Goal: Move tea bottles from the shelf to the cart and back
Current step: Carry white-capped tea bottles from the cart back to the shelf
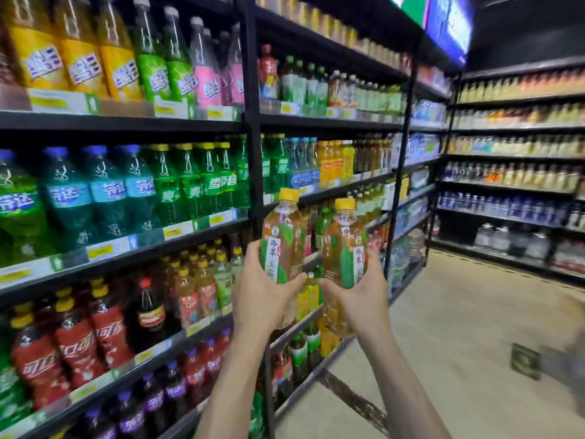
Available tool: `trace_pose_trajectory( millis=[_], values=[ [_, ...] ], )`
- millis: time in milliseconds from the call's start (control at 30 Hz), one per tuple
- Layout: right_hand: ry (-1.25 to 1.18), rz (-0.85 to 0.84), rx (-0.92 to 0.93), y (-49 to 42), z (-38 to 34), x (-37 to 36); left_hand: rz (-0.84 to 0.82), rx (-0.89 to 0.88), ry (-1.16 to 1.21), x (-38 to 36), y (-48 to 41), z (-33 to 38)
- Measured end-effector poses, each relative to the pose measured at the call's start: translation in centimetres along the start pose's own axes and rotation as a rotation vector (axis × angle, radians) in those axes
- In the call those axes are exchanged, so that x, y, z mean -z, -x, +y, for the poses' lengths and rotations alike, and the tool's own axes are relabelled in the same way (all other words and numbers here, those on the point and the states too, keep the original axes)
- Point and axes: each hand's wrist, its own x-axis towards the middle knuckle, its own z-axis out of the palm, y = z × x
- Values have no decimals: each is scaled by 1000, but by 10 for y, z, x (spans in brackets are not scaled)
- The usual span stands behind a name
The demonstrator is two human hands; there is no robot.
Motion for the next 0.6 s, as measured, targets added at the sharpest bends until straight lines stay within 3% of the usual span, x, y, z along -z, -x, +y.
trace_pose_trajectory(
  millis=[600],
  values=[
    [69, 306, -21, -161, 86, -17, -193, -87, 143, -166, -147, -26]
  ],
)
